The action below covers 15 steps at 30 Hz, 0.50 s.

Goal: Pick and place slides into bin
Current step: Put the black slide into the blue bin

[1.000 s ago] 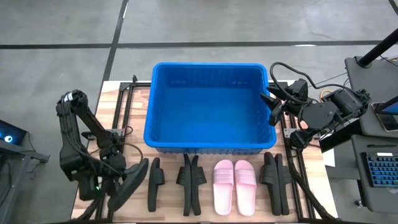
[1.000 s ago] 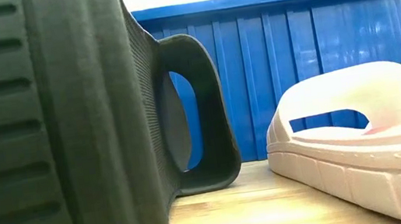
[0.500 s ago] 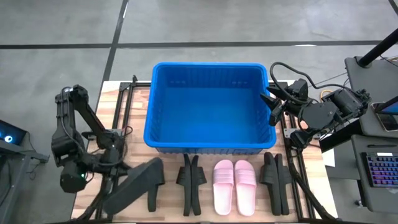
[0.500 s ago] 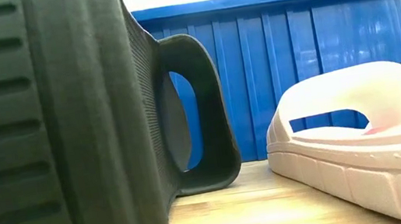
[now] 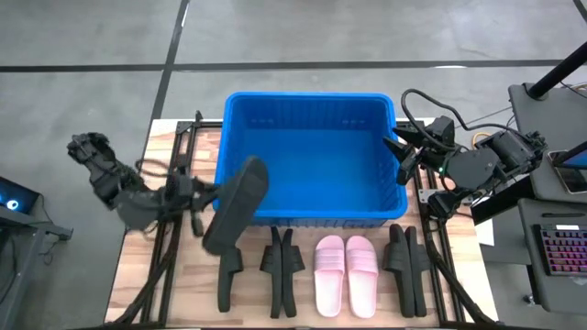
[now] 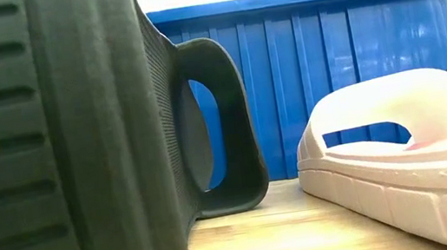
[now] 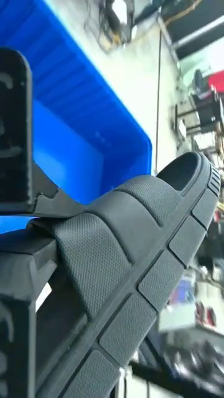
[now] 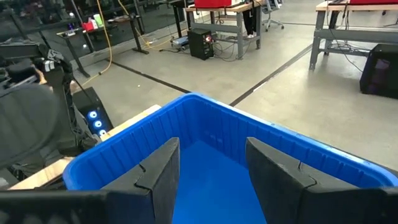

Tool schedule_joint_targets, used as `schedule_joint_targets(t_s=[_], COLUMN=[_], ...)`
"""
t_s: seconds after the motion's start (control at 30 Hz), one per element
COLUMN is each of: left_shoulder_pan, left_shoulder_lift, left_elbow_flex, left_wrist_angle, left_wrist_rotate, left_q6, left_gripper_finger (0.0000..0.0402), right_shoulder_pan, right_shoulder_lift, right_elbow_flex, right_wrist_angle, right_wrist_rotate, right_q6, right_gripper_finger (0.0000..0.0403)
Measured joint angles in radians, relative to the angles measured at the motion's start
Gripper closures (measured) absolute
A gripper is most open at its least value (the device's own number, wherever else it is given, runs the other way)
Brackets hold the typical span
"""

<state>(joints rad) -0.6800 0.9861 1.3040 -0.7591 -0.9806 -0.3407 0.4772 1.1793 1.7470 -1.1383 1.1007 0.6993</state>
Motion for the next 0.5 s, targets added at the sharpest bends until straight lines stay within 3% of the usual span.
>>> schedule_joint_targets(t_s=[0.27,0.5], left_shoulder_pan=[0.278,0.458], left_shoulder_lift=[0.069,0.226], left_elbow_flex=[0.062,0.16], left_wrist_angle=[0.001,-0.001], left_wrist_rotate=[0.151,0.172], left_q6=[0.14,0.225], left_gripper_finger=[0.0401,0.0401], right_shoulder_pan=[0.0,0.0], right_shoulder_lift=[0.0,0.0], right_elbow_flex=[0.0,0.0], right_wrist_angle=[0.0,0.012], right_wrist_rotate=[0.0,0.0], right_q6=[0.0,0.0], right_gripper_finger=[0.023,0.0229])
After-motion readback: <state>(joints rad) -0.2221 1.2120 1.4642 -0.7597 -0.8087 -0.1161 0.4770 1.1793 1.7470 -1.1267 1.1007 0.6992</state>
